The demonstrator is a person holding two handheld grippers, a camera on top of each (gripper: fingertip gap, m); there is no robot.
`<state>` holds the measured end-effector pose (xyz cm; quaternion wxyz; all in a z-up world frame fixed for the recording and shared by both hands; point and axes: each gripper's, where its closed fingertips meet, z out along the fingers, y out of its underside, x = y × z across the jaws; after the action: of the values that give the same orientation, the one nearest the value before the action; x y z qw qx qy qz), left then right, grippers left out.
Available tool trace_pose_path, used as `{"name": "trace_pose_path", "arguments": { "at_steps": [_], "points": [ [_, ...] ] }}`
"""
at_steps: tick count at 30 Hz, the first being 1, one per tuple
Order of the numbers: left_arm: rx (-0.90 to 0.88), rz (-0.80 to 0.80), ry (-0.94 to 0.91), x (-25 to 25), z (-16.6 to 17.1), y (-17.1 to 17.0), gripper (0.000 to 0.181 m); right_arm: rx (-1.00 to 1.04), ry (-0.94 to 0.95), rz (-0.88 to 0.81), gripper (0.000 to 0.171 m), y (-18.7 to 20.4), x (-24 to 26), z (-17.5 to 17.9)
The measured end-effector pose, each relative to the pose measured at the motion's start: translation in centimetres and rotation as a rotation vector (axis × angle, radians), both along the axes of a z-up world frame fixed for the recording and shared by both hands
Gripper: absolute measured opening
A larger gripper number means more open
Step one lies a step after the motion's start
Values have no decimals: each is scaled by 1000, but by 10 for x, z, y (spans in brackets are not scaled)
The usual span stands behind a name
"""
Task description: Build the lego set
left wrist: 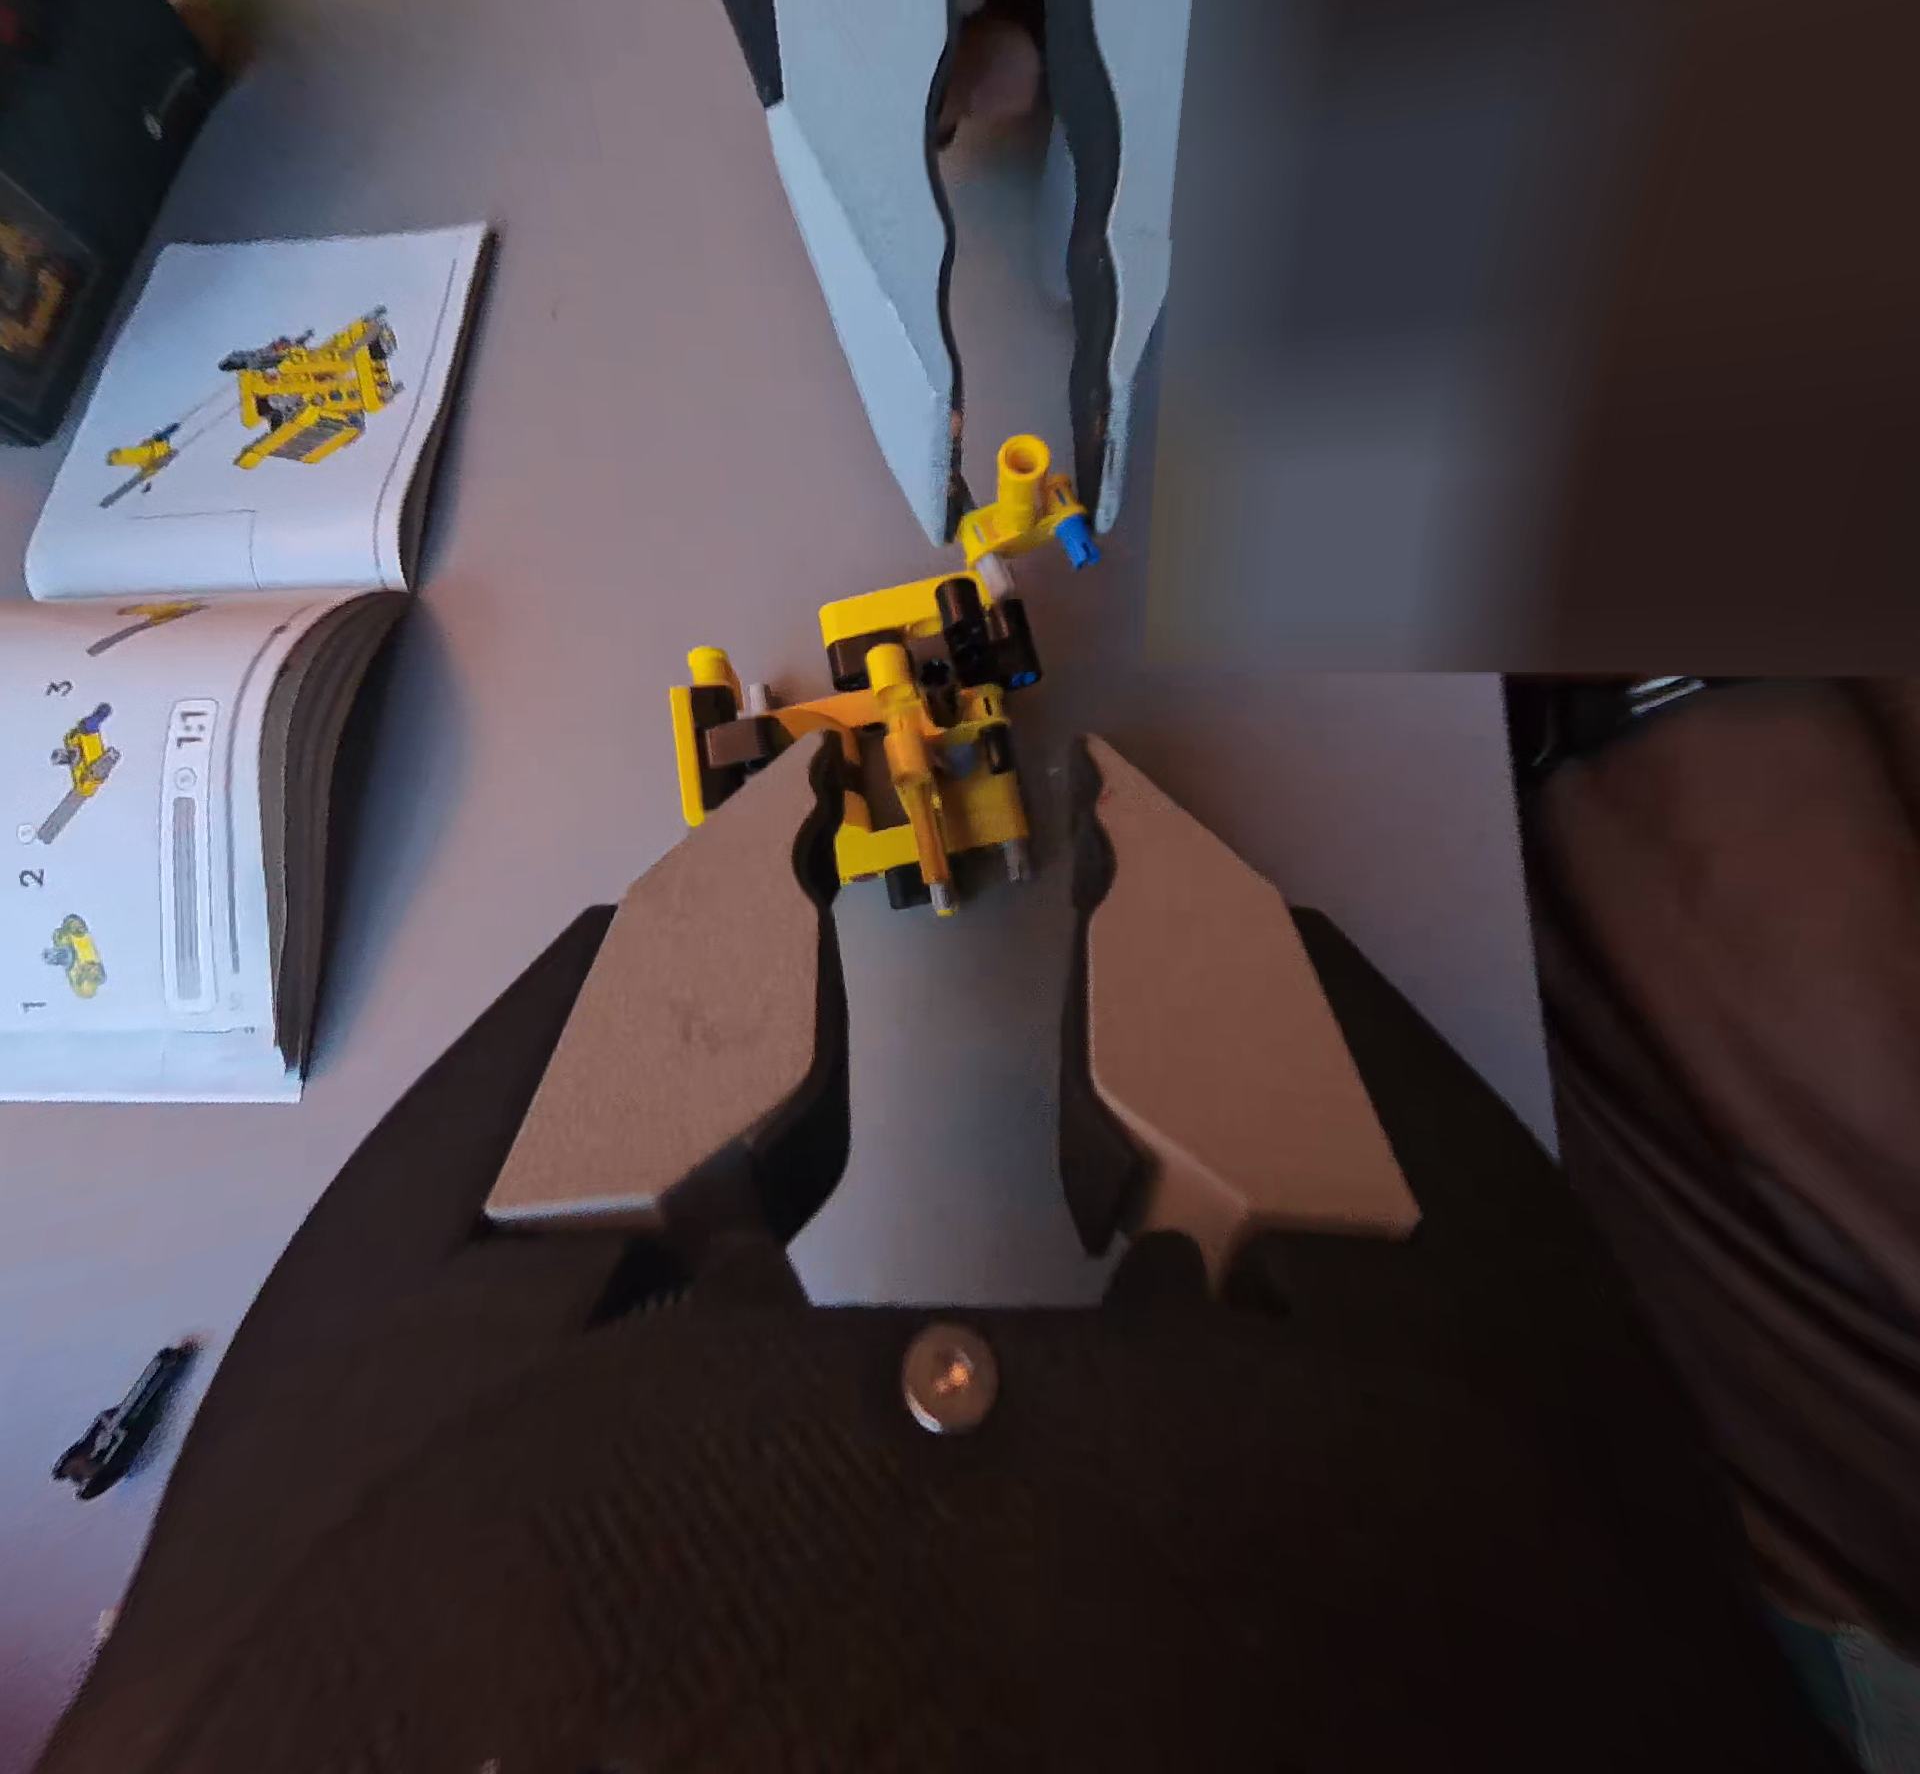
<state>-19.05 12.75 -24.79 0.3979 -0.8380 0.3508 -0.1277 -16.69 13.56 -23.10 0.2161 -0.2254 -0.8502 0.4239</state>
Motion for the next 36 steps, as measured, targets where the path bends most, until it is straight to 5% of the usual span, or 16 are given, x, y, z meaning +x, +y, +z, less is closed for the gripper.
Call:
{"name": "trace_pose_path", "arguments": {
  "at_steps": [11,36],
  "points": [
    [-49,1,73,3,-18,8,24,22,-31,-134,20,11,-17,-8],
    [-33,16,-226,10,4,6,25,29,-56,-134,20,8,-18,-9]
  ]
}}
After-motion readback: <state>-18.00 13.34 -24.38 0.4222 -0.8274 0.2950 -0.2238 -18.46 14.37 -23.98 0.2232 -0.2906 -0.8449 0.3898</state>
